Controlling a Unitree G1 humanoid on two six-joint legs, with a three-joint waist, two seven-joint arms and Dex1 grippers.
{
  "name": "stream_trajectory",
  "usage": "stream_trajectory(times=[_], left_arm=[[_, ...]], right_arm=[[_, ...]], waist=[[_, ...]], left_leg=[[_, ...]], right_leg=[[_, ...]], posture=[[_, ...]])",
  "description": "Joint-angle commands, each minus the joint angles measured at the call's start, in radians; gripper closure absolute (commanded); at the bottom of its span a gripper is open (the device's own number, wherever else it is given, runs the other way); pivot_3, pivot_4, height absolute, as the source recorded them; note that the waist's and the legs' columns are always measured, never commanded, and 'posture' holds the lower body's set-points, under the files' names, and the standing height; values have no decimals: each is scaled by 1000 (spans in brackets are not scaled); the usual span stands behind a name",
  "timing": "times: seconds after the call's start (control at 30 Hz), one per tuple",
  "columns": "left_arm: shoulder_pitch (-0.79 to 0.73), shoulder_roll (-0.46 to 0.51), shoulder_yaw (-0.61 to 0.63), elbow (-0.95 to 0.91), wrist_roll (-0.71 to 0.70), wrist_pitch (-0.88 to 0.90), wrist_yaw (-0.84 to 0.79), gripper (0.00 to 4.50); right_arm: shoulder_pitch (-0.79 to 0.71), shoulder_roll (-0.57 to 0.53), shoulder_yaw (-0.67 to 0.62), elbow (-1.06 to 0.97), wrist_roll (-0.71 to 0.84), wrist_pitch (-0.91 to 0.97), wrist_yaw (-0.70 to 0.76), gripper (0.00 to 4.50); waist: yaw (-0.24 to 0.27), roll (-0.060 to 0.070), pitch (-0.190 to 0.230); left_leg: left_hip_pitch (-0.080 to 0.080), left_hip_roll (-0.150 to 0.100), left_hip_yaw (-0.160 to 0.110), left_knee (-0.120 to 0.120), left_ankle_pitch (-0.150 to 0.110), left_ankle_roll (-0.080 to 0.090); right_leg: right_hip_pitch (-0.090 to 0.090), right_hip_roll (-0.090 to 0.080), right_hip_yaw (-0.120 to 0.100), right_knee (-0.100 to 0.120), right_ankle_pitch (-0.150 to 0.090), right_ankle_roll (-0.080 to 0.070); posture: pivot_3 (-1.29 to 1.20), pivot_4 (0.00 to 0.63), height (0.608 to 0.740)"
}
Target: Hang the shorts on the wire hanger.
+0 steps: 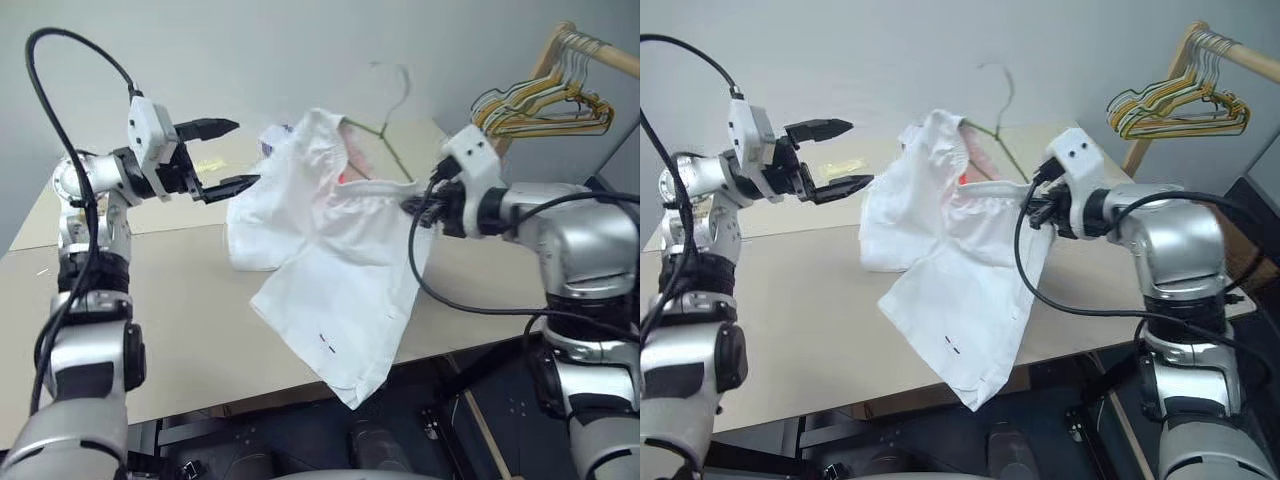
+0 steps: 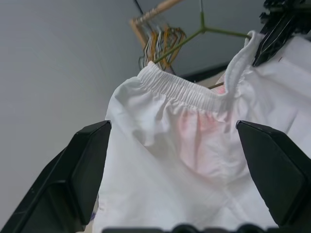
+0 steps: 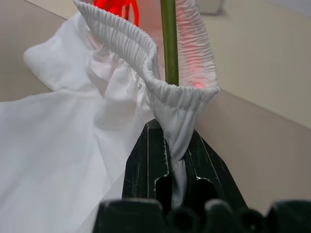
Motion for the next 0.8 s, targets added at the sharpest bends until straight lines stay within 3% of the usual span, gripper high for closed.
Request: stream_trajectory(times=[0.03, 0.3, 0.8], left_arm=[[64, -11, 27, -223, -58, 124, 111, 39], [247, -60, 39, -539, -196, 307, 227, 39], [266, -70, 4, -631, -267, 465, 283, 39]], right_arm=[[24, 47, -140, -103, -39, 195, -152, 4500], [16, 170, -352, -66, -125, 207, -485, 4500], [-192, 249, -461, 123, -452, 202, -892, 4500]], waist=[[-1, 0, 0], [-25, 1, -1], [-81, 8, -3]], left_leg=[[0, 0, 0, 0, 0, 0], [3, -1, -2, -1, 0, 0], [4, -5, -7, -2, 0, 0]], right_leg=[[0, 0, 0, 1, 0, 0], [1, 0, 3, 1, 0, 0], [4, -2, 4, -7, 1, 1]], posture=[[-174, 0, 740], [-211, 0, 740], [-217, 0, 740]])
